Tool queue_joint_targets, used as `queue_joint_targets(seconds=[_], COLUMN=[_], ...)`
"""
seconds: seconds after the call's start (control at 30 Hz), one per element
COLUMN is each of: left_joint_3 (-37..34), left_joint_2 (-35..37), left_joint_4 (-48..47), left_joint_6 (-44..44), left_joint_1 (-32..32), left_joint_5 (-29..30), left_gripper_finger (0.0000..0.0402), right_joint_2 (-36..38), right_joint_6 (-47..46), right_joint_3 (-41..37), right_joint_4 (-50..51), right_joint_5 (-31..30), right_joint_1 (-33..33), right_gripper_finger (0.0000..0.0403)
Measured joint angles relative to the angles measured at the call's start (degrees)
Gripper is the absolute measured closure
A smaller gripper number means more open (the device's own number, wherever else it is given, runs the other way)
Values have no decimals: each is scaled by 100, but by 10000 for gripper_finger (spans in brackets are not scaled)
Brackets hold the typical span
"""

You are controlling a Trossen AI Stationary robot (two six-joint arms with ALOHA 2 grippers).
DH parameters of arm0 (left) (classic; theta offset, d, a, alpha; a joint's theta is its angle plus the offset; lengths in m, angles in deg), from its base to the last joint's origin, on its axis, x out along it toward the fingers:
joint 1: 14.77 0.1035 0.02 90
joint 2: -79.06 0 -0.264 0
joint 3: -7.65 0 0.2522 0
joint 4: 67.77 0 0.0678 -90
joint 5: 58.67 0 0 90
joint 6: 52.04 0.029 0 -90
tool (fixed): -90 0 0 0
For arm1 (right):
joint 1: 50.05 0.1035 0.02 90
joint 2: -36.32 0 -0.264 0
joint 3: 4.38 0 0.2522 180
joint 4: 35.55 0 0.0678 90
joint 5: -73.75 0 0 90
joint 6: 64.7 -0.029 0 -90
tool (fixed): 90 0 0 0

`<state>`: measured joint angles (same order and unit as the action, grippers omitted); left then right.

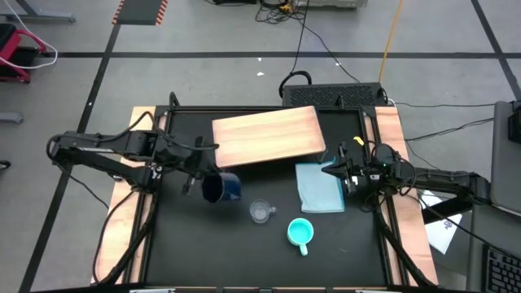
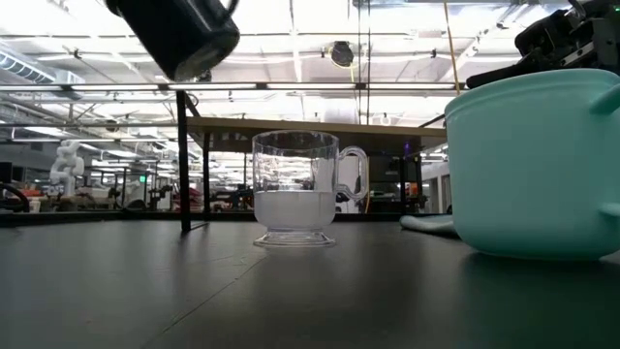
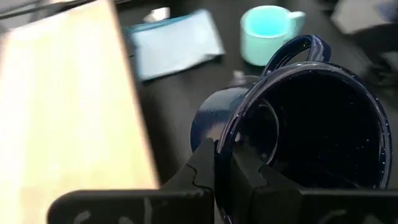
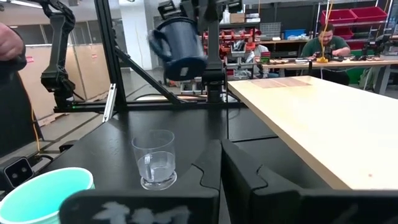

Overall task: Stack small to large cups/mugs on shelf
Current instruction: Put the dark blue mug on the shelf

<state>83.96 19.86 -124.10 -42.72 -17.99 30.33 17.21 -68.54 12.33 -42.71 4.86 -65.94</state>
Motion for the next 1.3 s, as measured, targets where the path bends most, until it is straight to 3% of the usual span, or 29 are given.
queue_joint_targets(seconds=[0.13, 0.37, 0.73, 1.3], left_joint_3=[2, 279, 2098, 4103], left_joint_2=[-16, -167, -1480, -3135], left_joint_4=[295, 467, -1018, -3278], left_joint_6=[74, 90, 568, 1125], left_joint_1=[195, 770, 1579, 2523], left_joint_5=[413, 205, -635, -822], left_gripper_finger=[385, 385, 385, 385], right_joint_2=[-7, -9, -7, -9], right_joint_6=[0, 0, 0, 0], right_joint_3=[1, 1, 0, 1], right_joint_4=[-5, -3, -11, 17], right_joint_5=[0, 0, 1, 0], right_joint_1=[1, 0, 0, 1], right_gripper_finger=[403, 403, 403, 403])
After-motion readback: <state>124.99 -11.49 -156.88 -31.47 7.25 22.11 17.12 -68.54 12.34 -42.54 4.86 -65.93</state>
